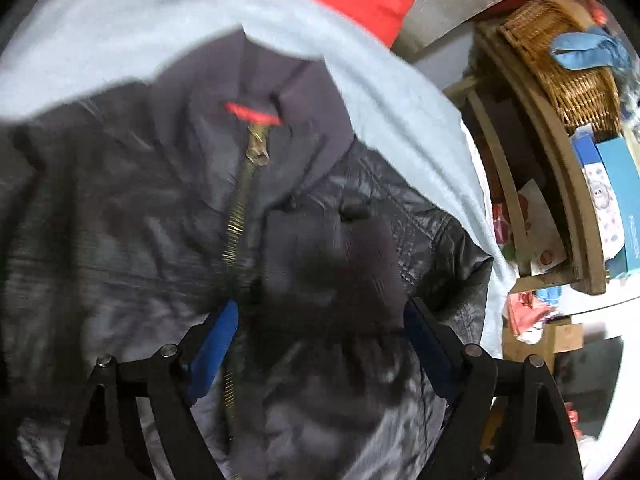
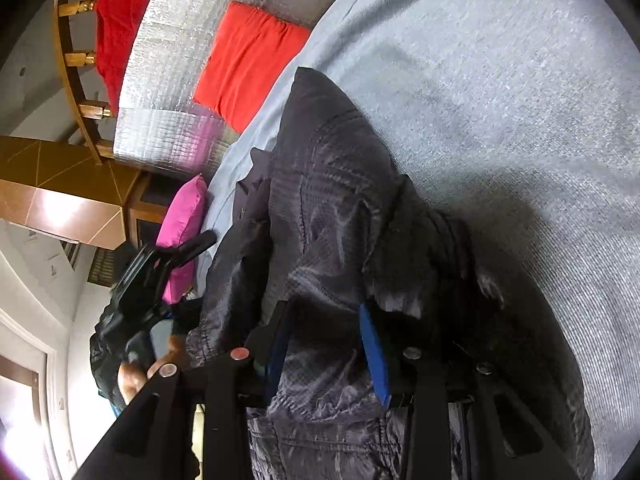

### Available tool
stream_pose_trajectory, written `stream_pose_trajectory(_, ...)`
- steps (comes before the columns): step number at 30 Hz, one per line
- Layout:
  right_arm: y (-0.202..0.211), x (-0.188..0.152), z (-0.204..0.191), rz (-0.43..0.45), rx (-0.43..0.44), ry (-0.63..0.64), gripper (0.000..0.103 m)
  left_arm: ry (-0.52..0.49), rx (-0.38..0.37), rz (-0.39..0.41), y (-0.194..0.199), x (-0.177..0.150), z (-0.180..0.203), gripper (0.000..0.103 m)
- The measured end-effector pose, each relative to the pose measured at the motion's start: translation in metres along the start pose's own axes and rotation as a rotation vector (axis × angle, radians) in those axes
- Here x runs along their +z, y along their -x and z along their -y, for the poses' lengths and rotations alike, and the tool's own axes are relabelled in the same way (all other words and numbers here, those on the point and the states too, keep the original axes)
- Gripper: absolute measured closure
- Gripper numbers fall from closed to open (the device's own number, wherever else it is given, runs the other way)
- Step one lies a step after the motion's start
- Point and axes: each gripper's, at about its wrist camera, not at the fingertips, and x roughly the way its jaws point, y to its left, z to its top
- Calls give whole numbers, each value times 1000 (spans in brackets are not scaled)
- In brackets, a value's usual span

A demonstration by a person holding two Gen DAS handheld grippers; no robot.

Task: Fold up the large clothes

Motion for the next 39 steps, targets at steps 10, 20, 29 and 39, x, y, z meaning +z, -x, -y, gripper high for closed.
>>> stream_pose_trajectory(10,-7,2,-2,1,-11,20,65,-108,-41,10,14,-22,22,76)
stream_pose_trajectory(20,20,1,-11,115,-5,45,65,-139,-32,424,170,-102,-17,76)
stream_pose_trajectory(29,51,19,-47,272,-124,238,19,47,7,493,195,-179,-124,36)
stream_pose_trajectory(39,-30,50,-31,65,-370,318,48,181,17,453,147,-171,-143,24)
